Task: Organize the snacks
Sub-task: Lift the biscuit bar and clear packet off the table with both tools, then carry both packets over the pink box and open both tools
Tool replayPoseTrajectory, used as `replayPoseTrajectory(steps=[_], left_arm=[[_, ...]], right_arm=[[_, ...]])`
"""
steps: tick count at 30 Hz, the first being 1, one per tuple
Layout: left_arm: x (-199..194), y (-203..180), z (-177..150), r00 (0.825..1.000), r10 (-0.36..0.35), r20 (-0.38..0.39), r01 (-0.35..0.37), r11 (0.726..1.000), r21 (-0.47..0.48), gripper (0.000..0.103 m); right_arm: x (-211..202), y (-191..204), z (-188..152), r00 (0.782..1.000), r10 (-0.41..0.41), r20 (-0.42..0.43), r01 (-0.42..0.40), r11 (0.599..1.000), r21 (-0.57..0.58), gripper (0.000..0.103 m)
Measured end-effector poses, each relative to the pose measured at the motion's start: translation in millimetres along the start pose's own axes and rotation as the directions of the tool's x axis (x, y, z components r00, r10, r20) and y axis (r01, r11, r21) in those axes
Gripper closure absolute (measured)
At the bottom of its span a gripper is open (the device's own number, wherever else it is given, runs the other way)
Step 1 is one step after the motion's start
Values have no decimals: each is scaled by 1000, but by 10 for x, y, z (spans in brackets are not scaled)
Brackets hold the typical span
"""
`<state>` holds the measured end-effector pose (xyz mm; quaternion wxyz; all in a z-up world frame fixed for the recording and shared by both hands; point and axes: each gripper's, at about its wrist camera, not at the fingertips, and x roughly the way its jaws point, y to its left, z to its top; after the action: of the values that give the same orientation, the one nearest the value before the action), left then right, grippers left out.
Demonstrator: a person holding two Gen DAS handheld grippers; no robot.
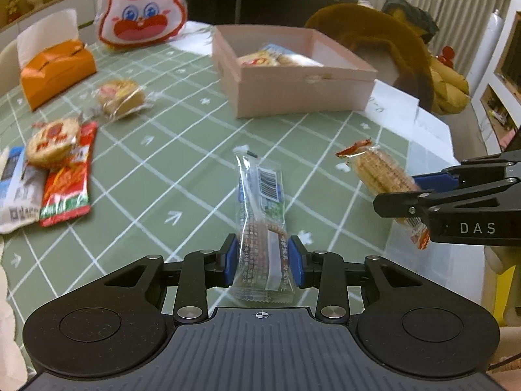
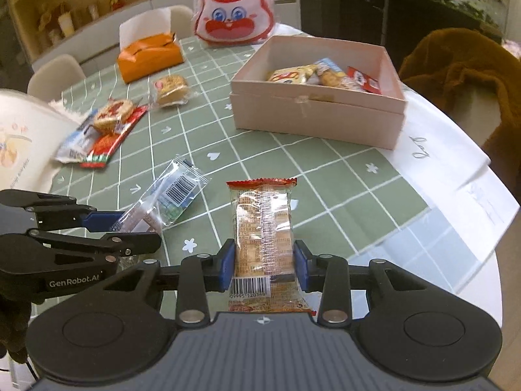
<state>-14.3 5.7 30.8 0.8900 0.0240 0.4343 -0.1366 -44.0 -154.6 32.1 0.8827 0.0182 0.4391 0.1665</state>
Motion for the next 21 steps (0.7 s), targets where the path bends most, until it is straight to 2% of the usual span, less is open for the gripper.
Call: replayPoseTrajectory(steps=[6, 14, 18, 21], left_arm=[[-158, -188, 159, 999, -8, 47, 6, 999, 36, 65], [-350, -284, 434, 990, -53, 127, 52, 999, 16, 65], [-457, -284, 710, 982, -64, 180, 62, 998, 19, 65], [-594, -224, 1052, 968, -86, 234, 89, 996, -1, 65]], right_arm=[[-223, -188, 3, 998, -18, 56, 16, 999, 38, 66], [-400, -348, 171, 993, -35, 114, 29, 998, 53, 66], [-511, -358, 364, 988, -24, 153, 17, 999, 44, 66], [-664, -371, 615, 977, -45, 210, 42, 999, 22, 66]])
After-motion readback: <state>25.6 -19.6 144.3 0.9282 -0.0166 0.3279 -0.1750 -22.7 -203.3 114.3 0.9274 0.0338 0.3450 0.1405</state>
